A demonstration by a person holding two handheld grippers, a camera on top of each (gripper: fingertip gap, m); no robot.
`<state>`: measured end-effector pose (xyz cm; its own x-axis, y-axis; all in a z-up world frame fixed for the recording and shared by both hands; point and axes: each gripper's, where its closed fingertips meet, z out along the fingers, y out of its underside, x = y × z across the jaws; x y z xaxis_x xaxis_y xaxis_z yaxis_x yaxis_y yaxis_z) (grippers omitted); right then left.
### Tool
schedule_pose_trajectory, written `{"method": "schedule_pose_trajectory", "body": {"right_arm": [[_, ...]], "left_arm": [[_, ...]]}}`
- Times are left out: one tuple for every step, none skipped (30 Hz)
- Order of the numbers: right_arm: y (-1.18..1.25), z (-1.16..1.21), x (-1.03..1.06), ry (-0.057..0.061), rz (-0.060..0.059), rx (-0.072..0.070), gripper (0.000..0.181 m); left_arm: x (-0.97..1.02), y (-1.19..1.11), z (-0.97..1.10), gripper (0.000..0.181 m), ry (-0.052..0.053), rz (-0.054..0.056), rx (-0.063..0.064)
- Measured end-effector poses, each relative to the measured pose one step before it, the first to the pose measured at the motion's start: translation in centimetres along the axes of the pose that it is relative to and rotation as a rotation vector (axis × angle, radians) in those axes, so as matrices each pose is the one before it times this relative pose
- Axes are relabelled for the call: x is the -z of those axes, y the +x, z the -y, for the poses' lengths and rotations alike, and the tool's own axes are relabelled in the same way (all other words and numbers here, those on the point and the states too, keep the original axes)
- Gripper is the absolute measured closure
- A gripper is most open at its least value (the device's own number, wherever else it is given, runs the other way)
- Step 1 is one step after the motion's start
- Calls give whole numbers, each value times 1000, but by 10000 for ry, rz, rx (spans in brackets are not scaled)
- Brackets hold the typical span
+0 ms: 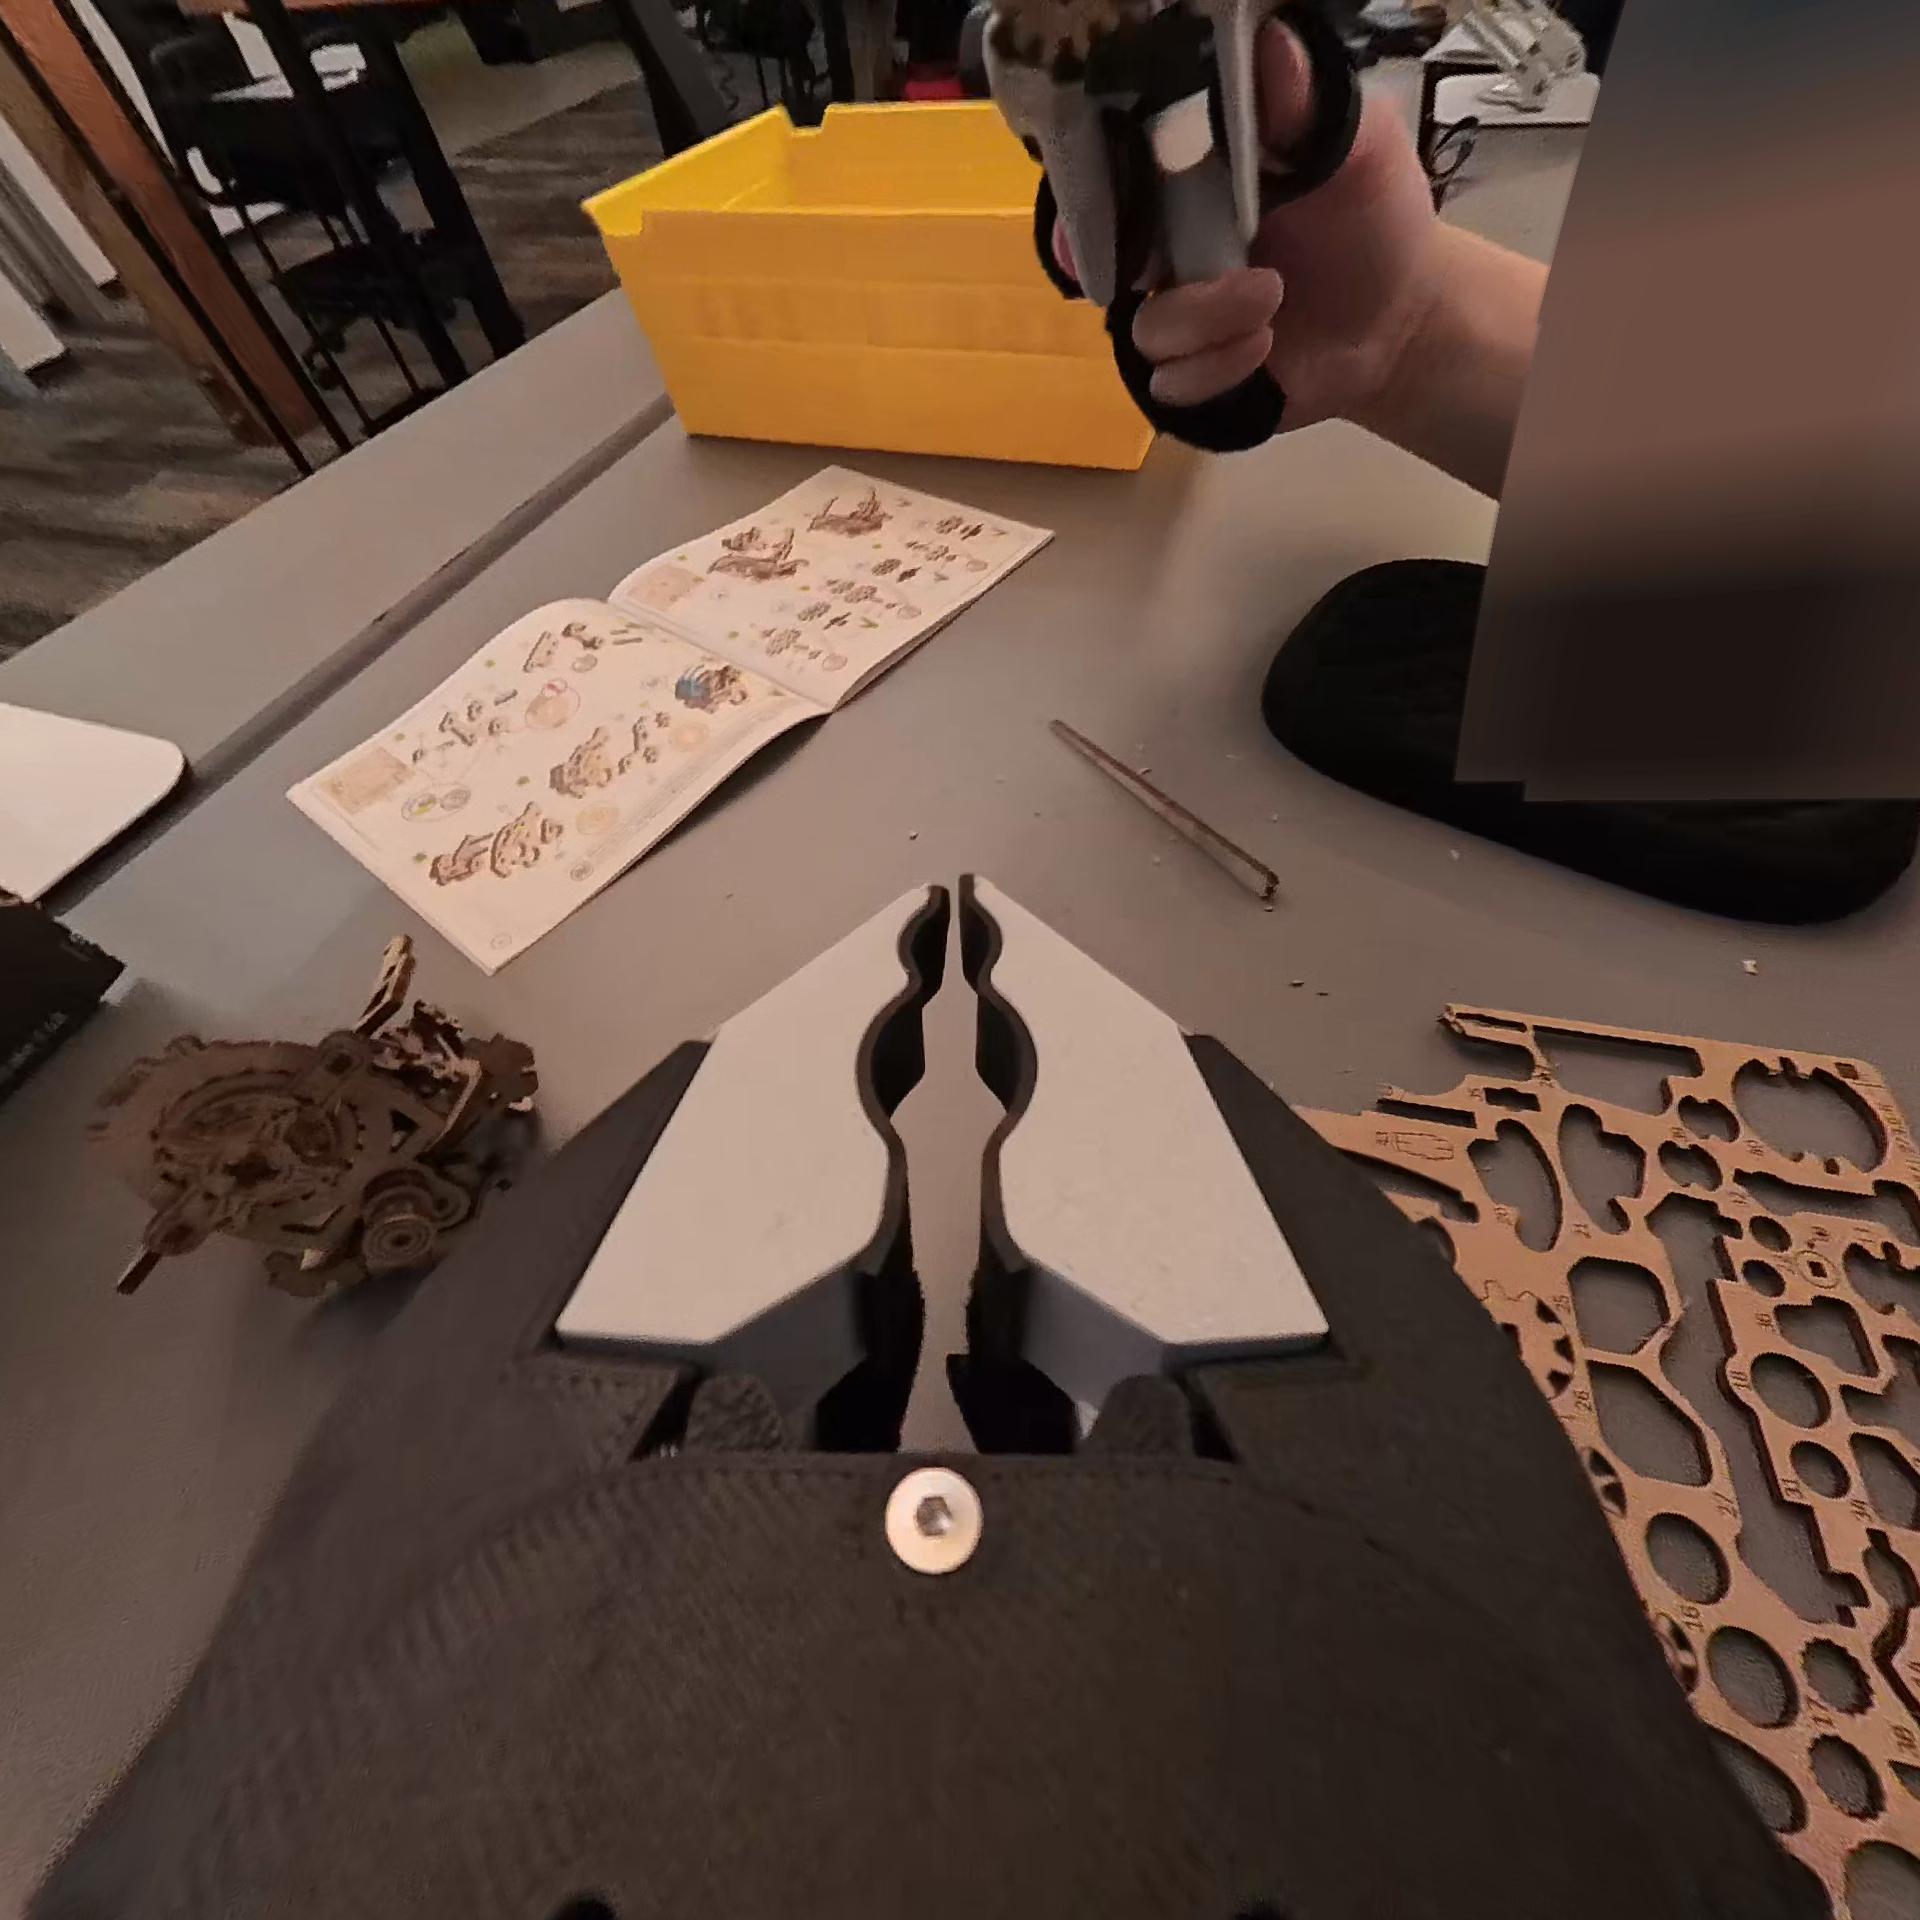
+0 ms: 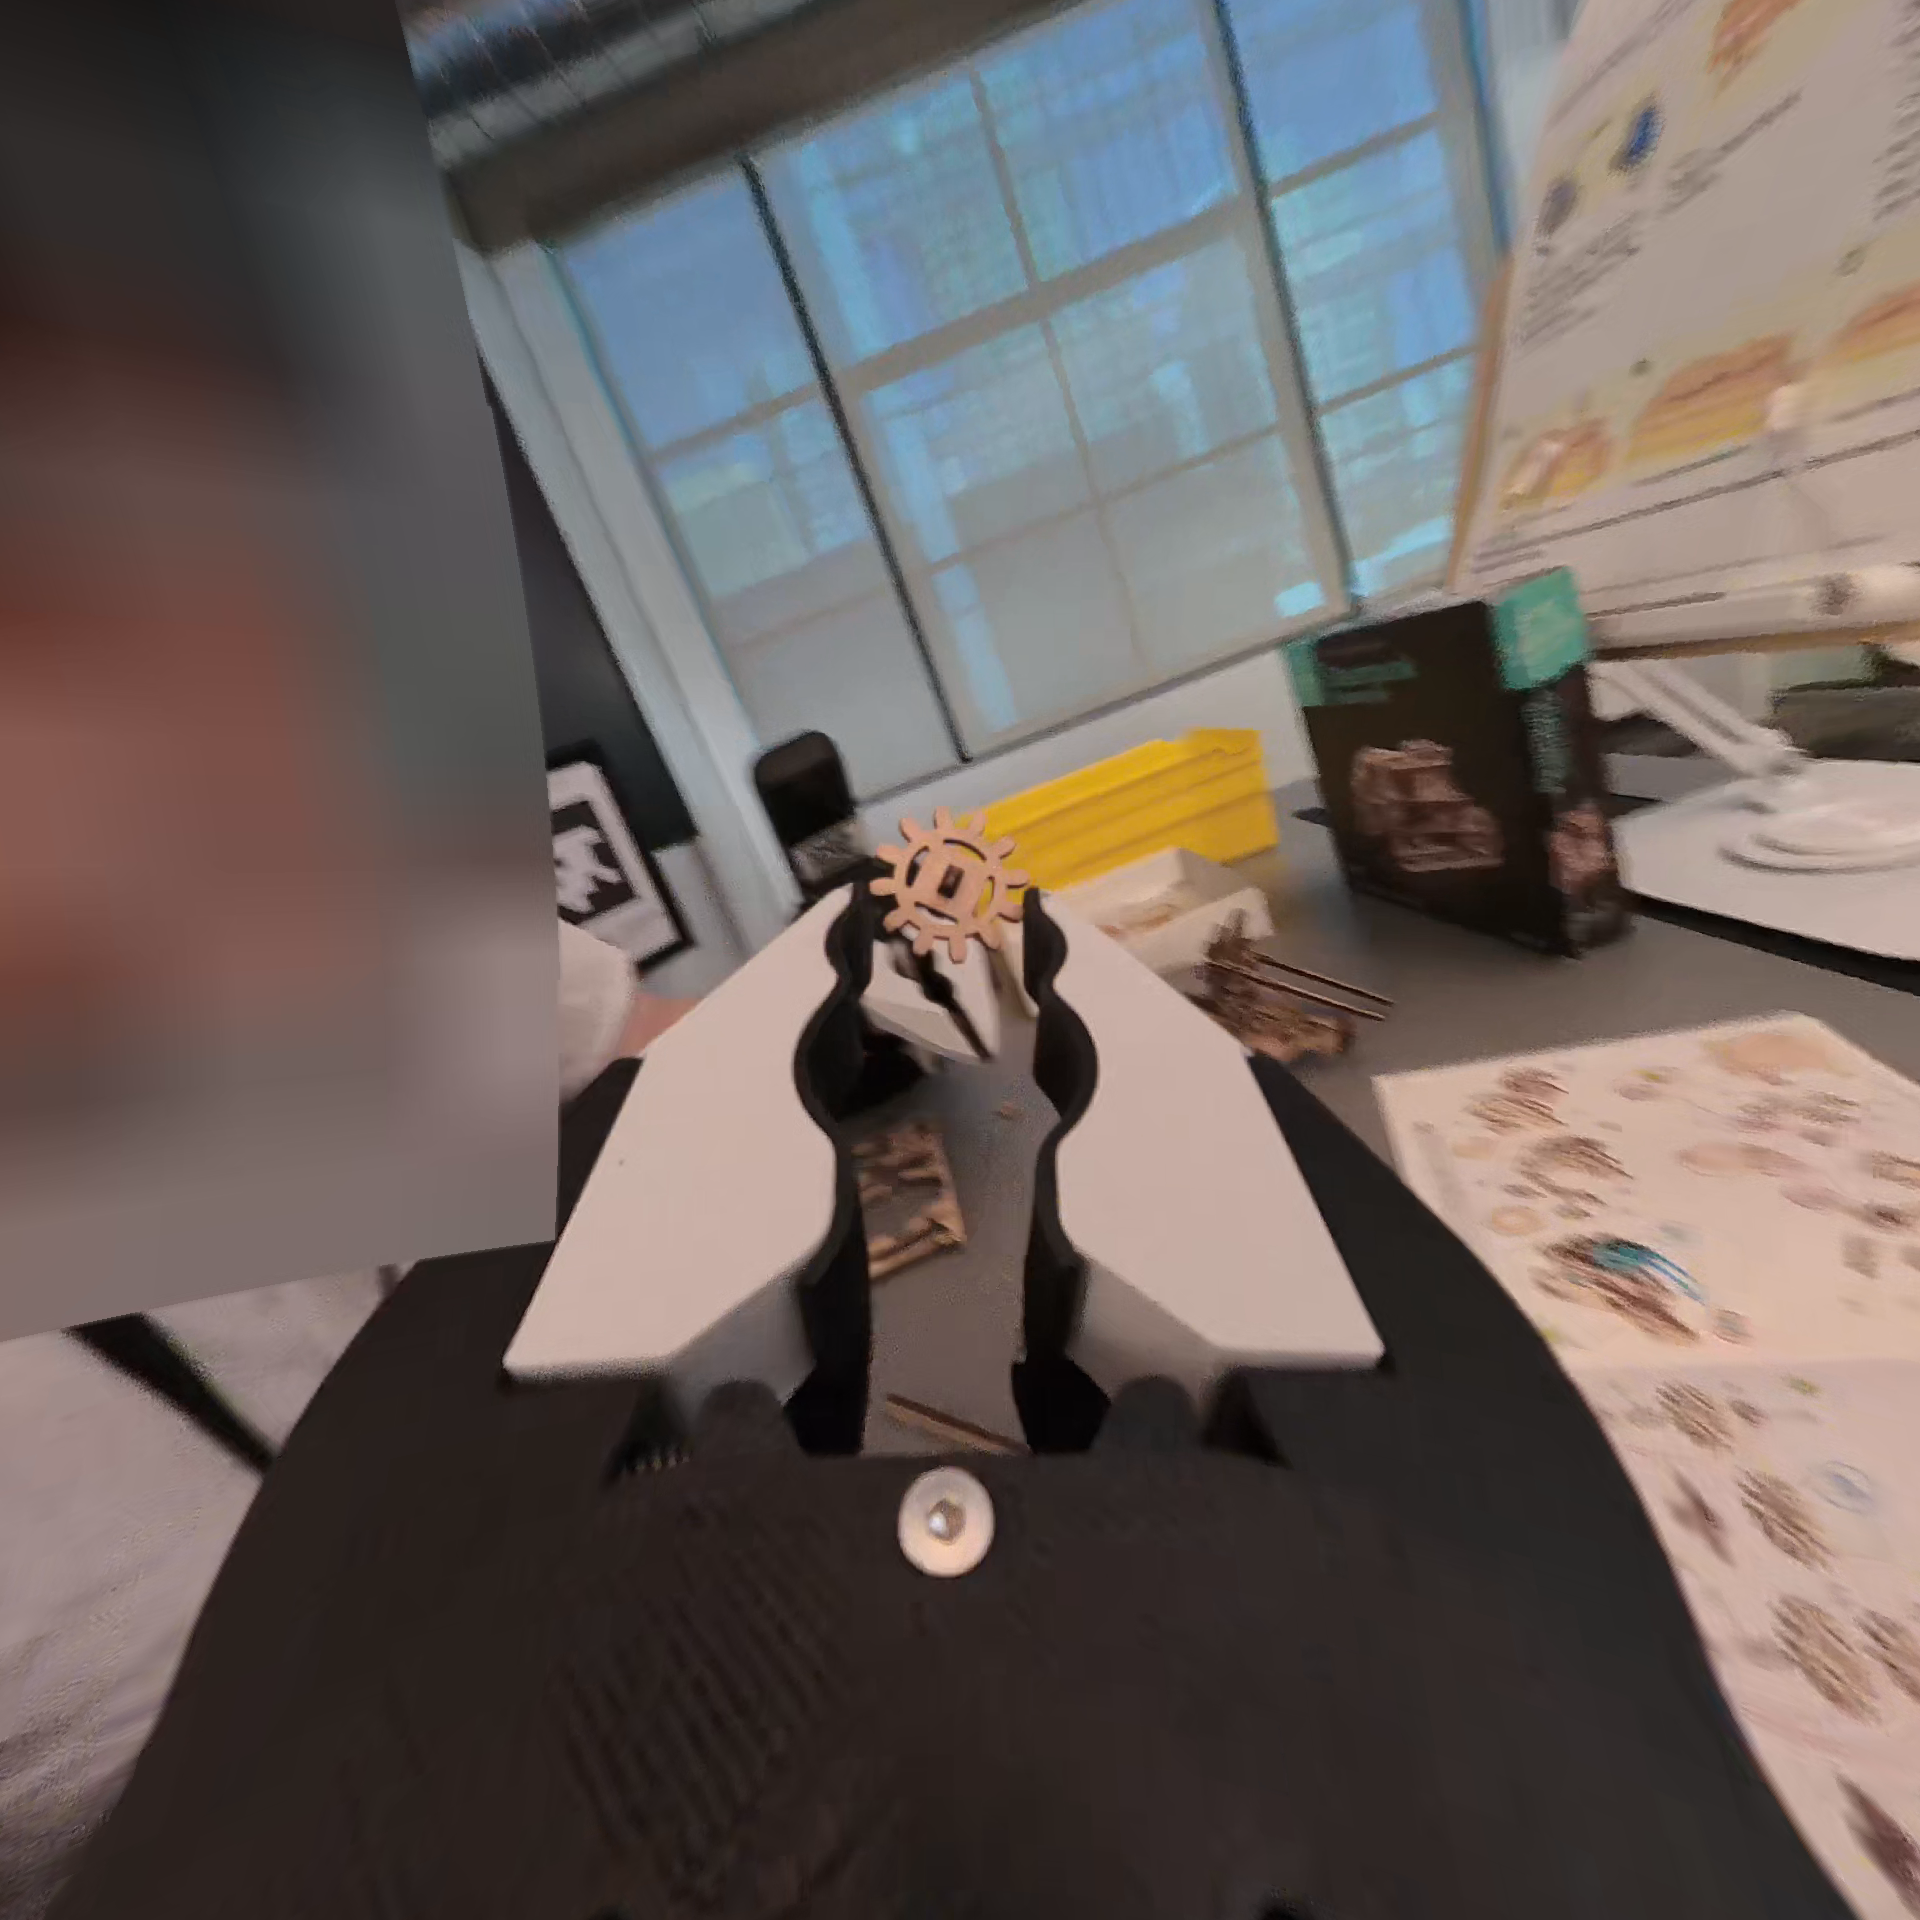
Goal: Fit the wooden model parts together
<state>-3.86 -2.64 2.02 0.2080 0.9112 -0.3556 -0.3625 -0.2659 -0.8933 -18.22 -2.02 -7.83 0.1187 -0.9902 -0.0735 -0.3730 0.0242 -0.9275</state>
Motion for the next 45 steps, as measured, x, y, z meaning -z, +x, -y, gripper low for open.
{"method": "schedule_pose_trajectory", "body": {"right_arm": [[912,-684,42,-429,-586,211,155],[540,-603,-12,-356,-344,225,155],[535,-664,-67,-355,-341,197,155],[601,-901,-156,-519,-392,210,154],[481,-775,-248,-428,-340,254,154],[466,-752,-345,-417,-375,254,155],[291,-994,-495,-613,-332,289,155],[4,-964,-694,-640,-247,399,155],[-195,-1002,-924,-685,-251,519,154],[-392,-943,-1169,-715,-223,514,154],[-384,-1070,-1309,-912,-328,456,154],[-1132,-867,-1331,-874,40,568,154],[-1488,-301,-1255,-508,221,594,154],[-1005,-269,-1140,-468,9,489,154],[-610,-421,-955,-525,-85,388,154],[-526,-468,-767,-440,20,299,154],[-540,-405,-572,-303,153,203,153],[-399,-272,-398,-137,177,137,153],[-155,-160,-198,-60,84,57,153],[-34,254,36,162,46,-52,153],[-133,109,29,44,102,-41,153],[-67,-36,-34,-42,15,67,153],[61,-201,-86,-127,-113,154,152],[-7,182,-26,88,-38,45,153],[-9,-8,-4,-29,-9,22,153],[-1,-12,12,-3,5,16,153],[10,40,11,58,8,-6,153],[-7,53,18,71,36,-1,153],[-31,42,14,64,45,4,153],[-4,18,18,43,37,-13,153],[5,9,6,21,23,-39,153],[13,41,0,43,6,-4,153],[-24,26,19,43,9,43,153],[-14,33,9,38,0,50,153],[-10,37,14,30,-6,47,153],[-13,9,12,14,-1,28,153],[8,9,-8,6,-1,-3,153],[13,9,3,20,-1,-11,153],[-1,5,-5,11,12,-26,153],[8,-18,4,1,21,-45,153],[4,6,6,29,21,-33,153],[-17,15,18,47,31,-13,153],[-113,-55,53,8,96,3,153],[-225,-159,89,-43,193,-11,153],[-30,79,176,121,119,-133,153]], "left_arm": [[-41,-226,-309,181,-166,80,46],[-2,-271,-362,181,-230,122,-65],[113,-424,-385,181,-295,219,-244],[248,-653,-272,180,-254,364,-358],[373,-717,-179,179,-185,359,-370],[451,-797,-275,178,-211,311,-299],[459,-830,-588,173,-362,214,-195],[465,-749,-829,169,-464,63,-85],[481,-660,-735,168,-311,-34,30],[444,-263,-697,166,-222,-289,135],[345,-107,-825,164,-307,-363,255],[231,-180,-740,162,-282,-223,280],[142,29,-686,158,-297,-230,204],[48,170,-626,156,-350,-193,70],[18,117,-457,152,-287,-57,-30],[-27,101,-377,149,-248,-19,-24],[-45,59,-229,148,-160,-19,46],[-73,81,-106,147,-63,-68,92],[-110,-115,26,147,36,19,114],[-121,-403,54,146,68,168,180],[-143,-275,-10,144,35,69,228],[-159,13,-94,142,-15,-104,193],[-159,-11,-91,142,-35,-57,130],[-150,-82,-66,142,-21,28,74],[-133,26,-67,142,-33,-7,-4],[-106,147,-45,143,-38,-47,-57],[-85,94,2,144,-24,-5,-59],[-68,50,4,144,-13,20,-45],[-64,119,-3,144,-15,-39,-34],[-57,138,-42,145,-35,-67,-19],[-40,41,-27,145,-25,-13,-13],[-16,26,25,146,9,-7,-12],[5,68,43,146,28,-38,-2],[-5,8,10,147,11,-14,15],[-8,-24,-32,146,-15,9,10],[-14,-36,-65,146,-34,16,-13],[-10,-71,-58,146,-16,43,-31],[-16,-77,-5,147,11,46,-17],[3,-21,-2,147,8,5,12],[14,-15,21,147,18,-11,23],[17,-61,66,147,47,21,12],[25,-79,80,147,59,35,4],[19,-28,49,148,45,4,13],[4,19,39,148,26,-25,28],[0,11,45,149,27,-9,17]]}}
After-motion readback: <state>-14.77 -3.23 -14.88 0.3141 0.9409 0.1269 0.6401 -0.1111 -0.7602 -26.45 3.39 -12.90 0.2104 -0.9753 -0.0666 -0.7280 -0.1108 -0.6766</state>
